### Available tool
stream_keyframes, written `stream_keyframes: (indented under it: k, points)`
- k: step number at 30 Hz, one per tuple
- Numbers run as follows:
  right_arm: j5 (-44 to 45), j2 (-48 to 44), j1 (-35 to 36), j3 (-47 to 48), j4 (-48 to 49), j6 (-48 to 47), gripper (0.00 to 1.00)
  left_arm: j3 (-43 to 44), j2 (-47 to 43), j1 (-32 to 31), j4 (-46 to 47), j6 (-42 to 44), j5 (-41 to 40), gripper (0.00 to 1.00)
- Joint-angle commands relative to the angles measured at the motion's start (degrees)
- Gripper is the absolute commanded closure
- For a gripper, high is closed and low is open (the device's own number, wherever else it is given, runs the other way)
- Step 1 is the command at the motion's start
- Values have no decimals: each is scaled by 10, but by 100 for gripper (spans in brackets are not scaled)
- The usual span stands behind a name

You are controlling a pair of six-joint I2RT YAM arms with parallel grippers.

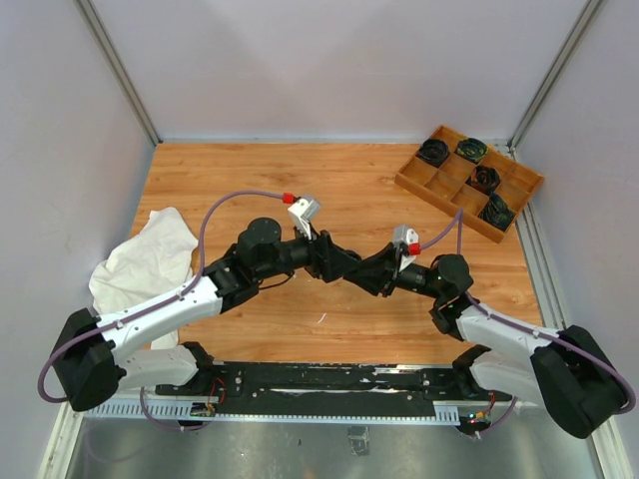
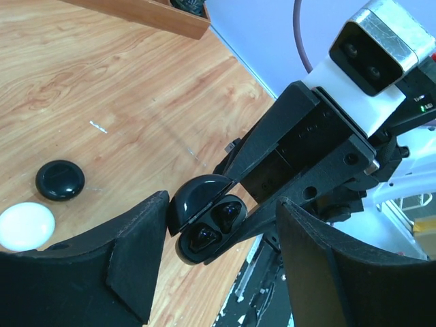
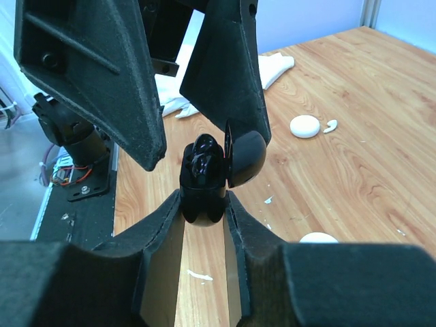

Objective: Insert the wireless bluetooth earbuds into the charging case
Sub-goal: Close the charging case.

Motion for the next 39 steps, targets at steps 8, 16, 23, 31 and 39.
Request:
stream_keyframes:
  k: [8,16,23,31,39]
  points:
    - [-70,27,-23,36,-14,47,99,-31,-27,8,78,-2,47,31]
    - [-88,25,-23,62,-101,36,99,-48,-31,11,98,-3,52,30]
    - [-92,15,-23,69,-130,47,99,-68,-44,16,113,-5,60,30]
    - [-50,-14,-38,91,-249,16,99,-74,-67,28,66,-8,-19,24]
    - [31,-16,-78,122,-454,14,97,-56,-42,33,-73,-21,-220,21]
